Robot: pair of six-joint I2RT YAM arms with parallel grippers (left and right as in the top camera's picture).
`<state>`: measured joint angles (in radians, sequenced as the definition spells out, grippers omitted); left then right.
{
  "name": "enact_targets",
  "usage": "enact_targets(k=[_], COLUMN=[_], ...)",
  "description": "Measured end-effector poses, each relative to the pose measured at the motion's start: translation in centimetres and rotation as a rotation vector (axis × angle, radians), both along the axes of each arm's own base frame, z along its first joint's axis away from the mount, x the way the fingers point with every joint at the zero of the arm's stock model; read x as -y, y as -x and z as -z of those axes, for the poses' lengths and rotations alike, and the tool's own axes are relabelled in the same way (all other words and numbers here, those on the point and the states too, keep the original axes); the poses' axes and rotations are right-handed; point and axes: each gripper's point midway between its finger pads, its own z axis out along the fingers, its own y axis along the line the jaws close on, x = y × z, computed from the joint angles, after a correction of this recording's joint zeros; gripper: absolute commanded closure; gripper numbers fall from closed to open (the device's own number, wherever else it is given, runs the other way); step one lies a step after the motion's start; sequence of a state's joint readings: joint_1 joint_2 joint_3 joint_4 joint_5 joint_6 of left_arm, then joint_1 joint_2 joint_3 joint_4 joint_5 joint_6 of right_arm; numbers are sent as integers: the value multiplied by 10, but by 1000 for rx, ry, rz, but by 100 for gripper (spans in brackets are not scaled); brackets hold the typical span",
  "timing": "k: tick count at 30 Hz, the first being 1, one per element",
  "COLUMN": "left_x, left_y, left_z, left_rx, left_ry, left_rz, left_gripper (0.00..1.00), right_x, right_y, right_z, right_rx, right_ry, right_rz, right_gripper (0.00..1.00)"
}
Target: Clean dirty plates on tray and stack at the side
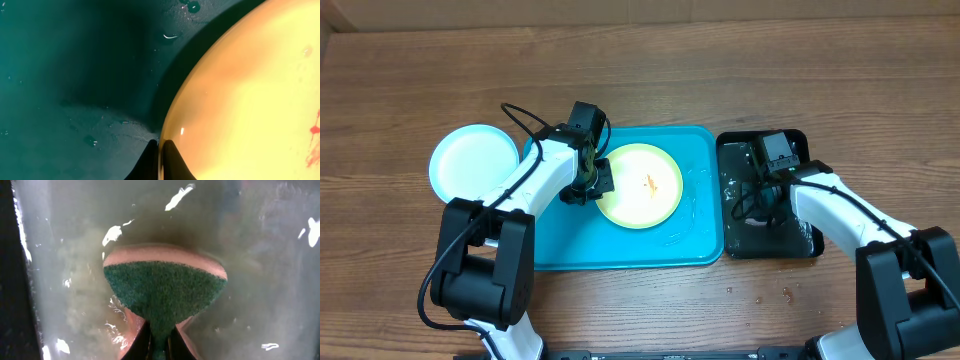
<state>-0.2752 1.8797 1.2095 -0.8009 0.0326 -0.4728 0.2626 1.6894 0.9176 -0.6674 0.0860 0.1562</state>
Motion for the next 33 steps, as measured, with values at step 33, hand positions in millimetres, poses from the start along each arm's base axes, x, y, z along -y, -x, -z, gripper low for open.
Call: enact_targets(k=[33], left_x=[4], left_y=[2], left_z=[0], left_rx=[-3], left_ry=[-1], left_rz=[13], left_gripper=[95], right_x=[5], right_y=[6], right_z=[-13], right_rx=[-85], right_ry=[42], right_rz=[3], right_gripper=[96])
